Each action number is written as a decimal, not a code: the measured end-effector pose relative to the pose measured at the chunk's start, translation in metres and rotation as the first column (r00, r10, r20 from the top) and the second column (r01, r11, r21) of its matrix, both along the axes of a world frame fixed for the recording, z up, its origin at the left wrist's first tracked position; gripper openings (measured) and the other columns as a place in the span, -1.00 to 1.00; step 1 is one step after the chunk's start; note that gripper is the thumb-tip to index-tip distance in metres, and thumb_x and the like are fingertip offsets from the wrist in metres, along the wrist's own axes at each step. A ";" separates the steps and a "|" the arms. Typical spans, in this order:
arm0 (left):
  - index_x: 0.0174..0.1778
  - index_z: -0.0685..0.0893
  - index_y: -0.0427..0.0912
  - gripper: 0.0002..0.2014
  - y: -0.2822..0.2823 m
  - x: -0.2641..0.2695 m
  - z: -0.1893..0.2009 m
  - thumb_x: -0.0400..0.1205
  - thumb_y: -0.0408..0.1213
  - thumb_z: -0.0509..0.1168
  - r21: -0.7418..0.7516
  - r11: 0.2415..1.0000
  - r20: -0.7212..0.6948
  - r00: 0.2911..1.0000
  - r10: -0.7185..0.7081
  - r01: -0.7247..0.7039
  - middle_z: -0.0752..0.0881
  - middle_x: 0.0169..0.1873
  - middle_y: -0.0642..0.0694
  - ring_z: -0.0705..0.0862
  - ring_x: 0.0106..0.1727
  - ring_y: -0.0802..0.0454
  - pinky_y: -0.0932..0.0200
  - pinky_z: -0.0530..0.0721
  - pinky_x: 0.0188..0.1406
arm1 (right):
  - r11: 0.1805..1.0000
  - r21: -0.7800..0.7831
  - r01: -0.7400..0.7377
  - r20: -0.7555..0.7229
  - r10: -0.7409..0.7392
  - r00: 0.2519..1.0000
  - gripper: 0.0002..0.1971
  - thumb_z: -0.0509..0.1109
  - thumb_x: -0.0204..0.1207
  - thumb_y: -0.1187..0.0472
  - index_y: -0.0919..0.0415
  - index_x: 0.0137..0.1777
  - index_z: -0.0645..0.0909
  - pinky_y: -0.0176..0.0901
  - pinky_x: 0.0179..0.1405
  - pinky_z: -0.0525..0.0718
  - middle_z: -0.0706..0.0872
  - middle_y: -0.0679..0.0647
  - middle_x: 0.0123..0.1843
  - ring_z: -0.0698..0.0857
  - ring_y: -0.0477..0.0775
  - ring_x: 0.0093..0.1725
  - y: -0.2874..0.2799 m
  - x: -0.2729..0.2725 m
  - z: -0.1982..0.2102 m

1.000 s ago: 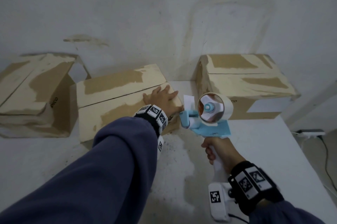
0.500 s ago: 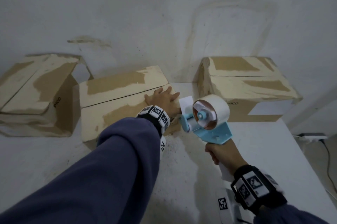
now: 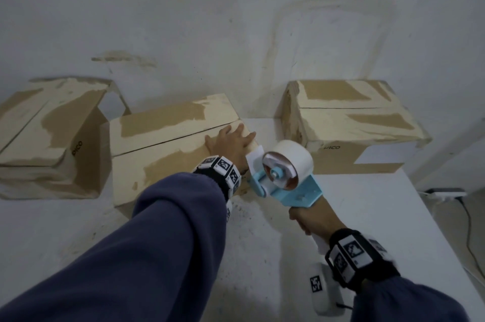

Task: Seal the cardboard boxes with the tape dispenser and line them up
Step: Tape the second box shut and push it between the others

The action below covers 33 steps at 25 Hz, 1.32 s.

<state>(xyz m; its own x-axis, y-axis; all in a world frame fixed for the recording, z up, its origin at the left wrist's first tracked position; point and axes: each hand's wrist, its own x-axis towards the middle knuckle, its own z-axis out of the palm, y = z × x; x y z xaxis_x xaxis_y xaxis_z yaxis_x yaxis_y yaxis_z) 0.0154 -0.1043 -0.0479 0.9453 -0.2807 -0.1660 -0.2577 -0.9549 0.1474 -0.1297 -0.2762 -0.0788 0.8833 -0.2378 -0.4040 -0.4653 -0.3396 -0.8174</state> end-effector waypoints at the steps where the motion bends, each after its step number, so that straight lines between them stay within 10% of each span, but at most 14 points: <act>1: 0.53 0.17 0.39 -0.41 -0.001 -0.001 -0.001 0.58 0.06 0.21 0.004 1.000 0.019 1.000 0.004 -0.004 0.06 0.66 0.12 0.03 0.66 -0.11 -0.52 0.02 0.47 | 1.000 0.025 0.004 -0.033 -0.003 0.999 -0.79 0.38 0.24 0.46 0.22 -0.46 0.43 -0.16 -0.54 0.41 0.49 0.00 -0.70 0.42 0.05 -0.65 0.002 -0.005 -0.005; 6: 0.62 0.04 0.18 -0.28 -0.003 -0.002 -0.008 0.56 0.21 0.14 0.032 0.999 0.058 0.998 -0.035 0.033 0.03 0.67 0.06 0.01 0.67 -0.14 -0.53 0.05 0.46 | 0.991 0.104 0.079 0.060 -0.085 0.995 -0.71 0.38 0.27 0.53 0.22 -0.51 0.41 -0.14 -0.52 0.38 0.48 0.04 -0.67 0.41 0.03 -0.66 -0.006 -0.003 -0.015; 11: 0.65 -0.02 -0.04 -0.16 0.003 0.004 -0.003 0.56 0.15 0.24 0.001 0.996 0.030 0.995 -0.094 0.094 -0.01 0.68 0.05 -0.02 0.68 -0.08 -0.43 0.08 0.53 | 0.940 -0.275 -0.205 0.100 0.240 0.966 -0.65 0.52 0.29 0.43 0.00 -0.39 0.46 -0.28 -0.40 0.54 0.64 0.04 -0.36 0.66 0.00 -0.35 -0.027 -0.009 -0.018; 15: 0.67 -0.07 -0.08 -0.05 0.033 0.010 0.014 0.51 0.13 0.34 0.031 0.944 -0.094 0.941 -0.324 0.328 -0.15 0.68 -0.07 -0.15 0.69 -0.14 -0.29 0.00 0.61 | 0.600 -0.599 -0.530 -0.122 0.586 0.801 -0.71 0.39 0.33 0.01 0.14 -0.01 0.65 -0.05 -0.12 0.65 0.79 0.15 -0.06 0.74 0.23 -0.06 -0.013 -0.011 -0.018; 21: 0.66 -0.21 -0.01 0.15 0.096 -0.012 0.013 0.37 0.27 0.40 0.078 0.978 -0.144 0.973 -0.179 0.192 -0.32 0.65 -0.18 -0.31 0.67 -0.17 -0.44 -0.18 0.54 | 0.146 -0.680 -0.718 -0.263 0.866 0.425 -0.65 0.31 0.44 0.08 0.17 0.20 0.44 -0.05 -0.11 0.35 0.62 0.15 0.15 0.61 0.27 0.11 0.053 0.015 -0.045; 28: 0.63 -0.31 0.11 0.13 0.166 -0.023 0.002 0.39 0.30 0.36 0.155 0.981 -0.130 0.987 -0.096 0.116 -0.37 0.64 -0.10 -0.36 0.66 -0.16 -0.52 -0.19 0.50 | 0.087 -0.698 -0.711 -0.251 0.900 0.356 -0.56 0.36 0.40 0.25 0.15 0.31 0.47 0.06 0.29 0.26 0.61 0.23 0.16 0.58 0.25 0.17 0.108 0.046 -0.066; 31: 0.64 -0.28 0.13 0.09 0.170 -0.018 0.001 0.41 0.27 0.36 0.134 0.980 -0.120 0.984 -0.130 0.146 -0.34 0.65 -0.08 -0.34 0.66 -0.17 -0.51 -0.20 0.50 | 0.034 -0.742 -0.670 -0.294 0.882 0.369 -0.41 0.56 -0.05 0.21 -0.05 0.06 0.55 0.11 0.07 0.44 0.71 0.13 -0.15 0.72 0.28 -0.16 0.114 0.052 -0.076; 33: 0.64 -0.27 0.15 0.08 0.174 -0.014 0.000 0.41 0.26 0.36 0.133 0.977 -0.118 0.981 -0.153 0.168 -0.33 0.66 -0.07 -0.34 0.66 -0.17 -0.50 -0.21 0.50 | 0.145 -0.709 -0.691 -0.224 0.882 0.414 -0.42 0.51 0.04 0.31 0.04 0.15 0.65 0.22 0.08 0.59 0.71 0.25 0.03 0.71 0.41 0.01 0.116 0.051 -0.075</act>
<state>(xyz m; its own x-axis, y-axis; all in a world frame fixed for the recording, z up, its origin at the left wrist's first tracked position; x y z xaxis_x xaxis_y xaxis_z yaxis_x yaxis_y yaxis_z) 0.0016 0.0697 -0.0476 0.8645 -0.3937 -0.3124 -0.3994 -0.9155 0.0484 -0.0783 -0.1599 -0.1536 0.7697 0.5637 -0.2996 0.5261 -0.8260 -0.2023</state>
